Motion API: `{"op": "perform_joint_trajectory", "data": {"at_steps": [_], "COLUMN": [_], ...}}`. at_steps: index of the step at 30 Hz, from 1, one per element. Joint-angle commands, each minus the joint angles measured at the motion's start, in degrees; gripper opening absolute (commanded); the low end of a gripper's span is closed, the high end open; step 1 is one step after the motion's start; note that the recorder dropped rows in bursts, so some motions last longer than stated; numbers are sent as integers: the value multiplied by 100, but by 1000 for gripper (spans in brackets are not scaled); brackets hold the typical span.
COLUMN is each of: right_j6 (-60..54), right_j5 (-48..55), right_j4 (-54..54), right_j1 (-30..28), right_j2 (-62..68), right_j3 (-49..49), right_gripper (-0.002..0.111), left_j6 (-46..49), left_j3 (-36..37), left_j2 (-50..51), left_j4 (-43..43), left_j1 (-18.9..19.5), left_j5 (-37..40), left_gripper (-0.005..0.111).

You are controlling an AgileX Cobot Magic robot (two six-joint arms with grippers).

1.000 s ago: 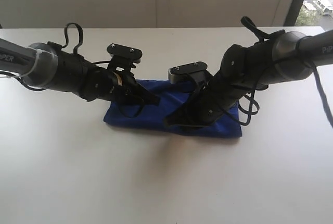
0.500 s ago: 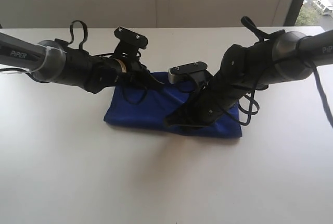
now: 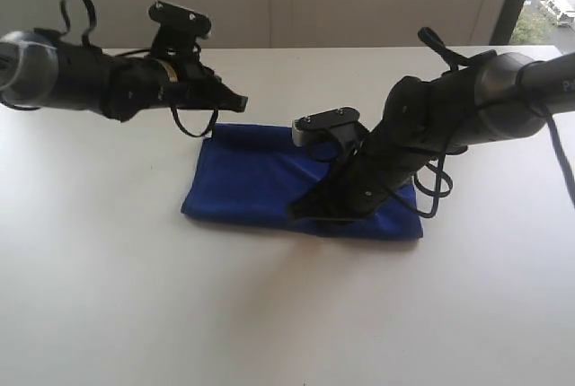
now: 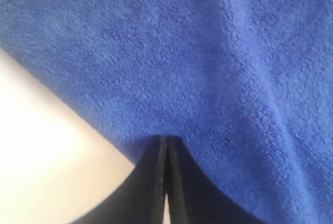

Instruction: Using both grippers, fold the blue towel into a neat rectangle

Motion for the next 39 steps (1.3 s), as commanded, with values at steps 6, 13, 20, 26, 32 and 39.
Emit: {"op": "perform_joint_trajectory", "data": {"at_steps": [6, 13, 20, 26, 32, 39], "right_j6": [184, 41, -78, -78, -78, -78], "right_j5": [14, 79, 215, 373, 256, 132], "right_j4": [-115, -130, -174, -174, -174, -174], "right_j1": [-312, -606, -841, -931, -1039, -1145], "right_j2": [-723, 492, 1281, 1842, 1977, 1653], "right_j3": [-522, -1591, -2572, -2854, -2854, -2854], "right_gripper": [0, 0, 0, 0, 0, 0], "left_j6": [-397, -333, -333, -333, -197, -70], "left_j3": [5, 50, 50, 73, 73, 61], "left_j2": [-778, -408, 149, 197, 197, 22], "left_j4": [-47, -48, -16, 25, 78, 78], "left_j1": [-96, -981, -1010, -1010, -1010, -1010], "left_j5": [2581, 2789, 3555, 3897, 4315, 4366], "left_gripper": [0, 0, 0, 0, 0, 0]}}
